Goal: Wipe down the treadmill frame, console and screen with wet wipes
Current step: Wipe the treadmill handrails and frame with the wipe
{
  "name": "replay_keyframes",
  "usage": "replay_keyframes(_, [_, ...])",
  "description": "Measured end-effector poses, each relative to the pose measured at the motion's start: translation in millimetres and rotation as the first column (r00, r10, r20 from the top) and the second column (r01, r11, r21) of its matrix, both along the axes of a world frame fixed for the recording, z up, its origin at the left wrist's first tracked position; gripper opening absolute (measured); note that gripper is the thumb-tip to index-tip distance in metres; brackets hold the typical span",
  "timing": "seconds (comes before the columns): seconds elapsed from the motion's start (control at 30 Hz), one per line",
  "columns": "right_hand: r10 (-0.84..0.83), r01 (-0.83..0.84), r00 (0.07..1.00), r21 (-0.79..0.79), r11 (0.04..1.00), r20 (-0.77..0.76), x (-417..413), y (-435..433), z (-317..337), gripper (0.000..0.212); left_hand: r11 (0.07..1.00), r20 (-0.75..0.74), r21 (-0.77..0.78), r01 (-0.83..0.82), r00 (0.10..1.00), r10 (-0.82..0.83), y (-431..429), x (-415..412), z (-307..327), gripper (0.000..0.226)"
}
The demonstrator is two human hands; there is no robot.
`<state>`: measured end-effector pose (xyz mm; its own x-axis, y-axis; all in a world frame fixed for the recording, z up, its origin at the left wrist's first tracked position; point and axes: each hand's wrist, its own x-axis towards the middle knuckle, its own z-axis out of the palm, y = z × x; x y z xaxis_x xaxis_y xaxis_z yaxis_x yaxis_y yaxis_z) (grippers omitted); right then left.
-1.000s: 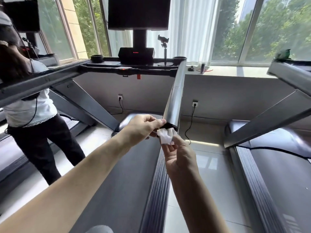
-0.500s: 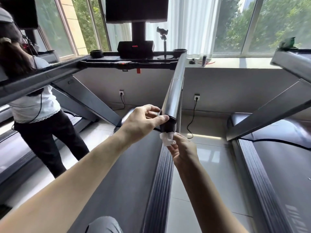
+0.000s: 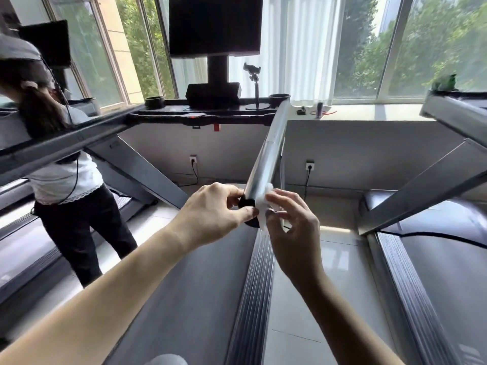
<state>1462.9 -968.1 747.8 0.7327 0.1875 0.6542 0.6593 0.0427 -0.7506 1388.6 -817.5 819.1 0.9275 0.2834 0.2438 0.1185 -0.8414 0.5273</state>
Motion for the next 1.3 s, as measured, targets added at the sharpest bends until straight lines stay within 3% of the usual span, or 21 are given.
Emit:
replay_keyframes(0.07, [-0.030,0.050,0.980,-0.098,0.994,0.196,6,-2,-5,0.020,0.999,-0.022,0.021,0.030,0.999,-0.030,-1,-1,5,0.009])
replay_keyframes(0.17, [-0.004,0.040,0.947,-0.104,0.994,0.322,27,-4,-2,0.014,0.999,-0.042,0.021,0.031,0.999,-0.030,-2,0,10,0.007])
replay_keyframes(0.27, [0.072,-0.012,0.925,-0.160,0.987,0.373,47,-1,8,0.020,0.999,-0.021,0.043,-0.027,0.999,0.028,-4,3,10,0.042])
replay_keyframes(0.4, [0.083,-0.001,0.934,-0.230,0.973,0.348,74,8,22,0.017,0.993,0.017,0.072,-0.095,0.995,0.094,-7,6,8,0.058])
replay_keyframes(0.57, [0.018,0.090,0.948,-0.320,0.943,0.318,101,28,38,0.017,0.988,-0.093,0.065,-0.138,0.985,0.143,-8,18,16,0.037])
replay_keyframes(0.67, [0.097,0.037,0.934,-0.364,0.931,0.344,76,21,40,0.023,0.995,-0.175,0.051,-0.083,0.980,0.090,-4,21,21,0.040])
replay_keyframes(0.8, [0.273,-0.157,0.883,-0.308,0.938,0.381,54,6,33,0.020,0.998,-0.199,-0.064,0.003,0.980,-0.015,6,22,20,0.056])
replay_keyframes(1.07, [0.142,-0.039,0.933,-0.299,0.954,0.331,131,39,34,0.019,0.998,-0.271,-0.056,0.036,0.961,-0.050,14,31,32,0.057])
replay_keyframes(1.17, [0.092,-0.014,0.949,-0.251,0.968,0.301,119,36,26,0.015,0.992,-0.272,-0.122,0.042,0.959,-0.074,17,32,27,0.041])
replay_keyframes(1.3, [0.168,-0.130,0.943,-0.149,0.980,0.286,76,7,9,0.009,0.988,-0.263,-0.151,0.018,0.963,-0.058,11,28,23,0.047])
